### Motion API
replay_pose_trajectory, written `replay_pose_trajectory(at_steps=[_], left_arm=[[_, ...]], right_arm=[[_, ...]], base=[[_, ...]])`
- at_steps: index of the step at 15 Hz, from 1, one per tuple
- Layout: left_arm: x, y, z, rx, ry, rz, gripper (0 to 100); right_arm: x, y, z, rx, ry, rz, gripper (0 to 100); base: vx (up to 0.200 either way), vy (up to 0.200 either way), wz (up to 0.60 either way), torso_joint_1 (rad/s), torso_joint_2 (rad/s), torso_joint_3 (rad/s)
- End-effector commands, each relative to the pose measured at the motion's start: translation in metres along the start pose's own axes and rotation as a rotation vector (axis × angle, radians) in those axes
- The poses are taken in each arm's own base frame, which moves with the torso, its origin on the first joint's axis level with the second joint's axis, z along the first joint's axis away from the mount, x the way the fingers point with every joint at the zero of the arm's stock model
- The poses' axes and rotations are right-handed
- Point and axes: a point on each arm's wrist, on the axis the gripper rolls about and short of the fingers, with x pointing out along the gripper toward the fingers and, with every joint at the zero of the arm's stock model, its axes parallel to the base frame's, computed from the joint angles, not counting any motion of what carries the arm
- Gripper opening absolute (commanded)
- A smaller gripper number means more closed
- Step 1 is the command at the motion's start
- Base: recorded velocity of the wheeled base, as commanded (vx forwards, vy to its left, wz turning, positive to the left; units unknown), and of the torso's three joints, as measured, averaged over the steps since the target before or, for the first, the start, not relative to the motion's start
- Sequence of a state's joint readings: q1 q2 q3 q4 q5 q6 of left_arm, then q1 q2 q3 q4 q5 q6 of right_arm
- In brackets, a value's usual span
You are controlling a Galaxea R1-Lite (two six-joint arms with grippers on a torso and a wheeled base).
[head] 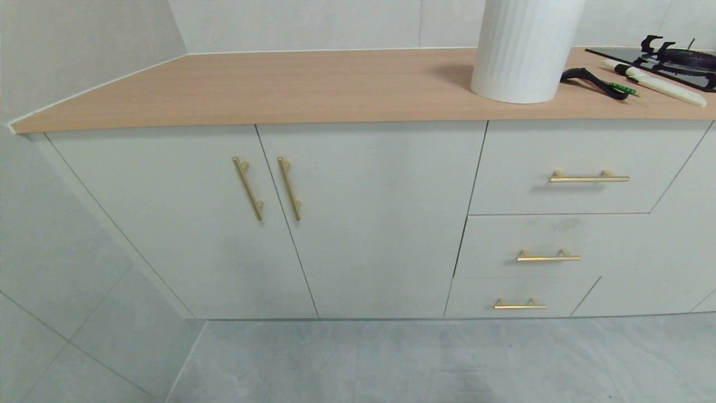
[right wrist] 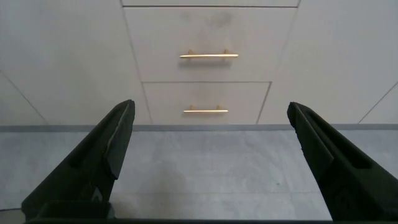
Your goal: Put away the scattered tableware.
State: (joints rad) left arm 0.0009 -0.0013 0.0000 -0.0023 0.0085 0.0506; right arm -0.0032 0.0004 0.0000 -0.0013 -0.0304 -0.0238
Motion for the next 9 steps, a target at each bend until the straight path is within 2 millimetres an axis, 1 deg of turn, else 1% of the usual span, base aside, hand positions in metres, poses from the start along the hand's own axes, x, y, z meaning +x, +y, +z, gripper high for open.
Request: replay_pose_trajectory(at_steps=[1, 6, 9], left_arm=[[0.0001, 0.0000, 0.0001, 0.000, 0.001, 0.001, 100], [0.0001, 0.0000, 0.0003, -0.020, -0.001, 0.001, 100], [0.0001, 0.0000, 0.0003, -0.032, -0.001, 0.001, 100]], right_arm=[[0.0001, 0.0000, 0.0001, -0.001, 0.001, 0.000, 100], [0.0002, 0.0000, 0.0001, -0.001, 0.002, 0.000, 100], [0.0002, 0.0000, 0.0001, 0.001, 0.002, 0.000, 100]], base=[[0.000, -0.200, 0.00, 0.002, 0.00, 0.002], [0.000, -0.200, 0.00, 0.002, 0.00, 0.004], [0.000, 0.000, 0.00, 0.000, 0.00, 0.000]])
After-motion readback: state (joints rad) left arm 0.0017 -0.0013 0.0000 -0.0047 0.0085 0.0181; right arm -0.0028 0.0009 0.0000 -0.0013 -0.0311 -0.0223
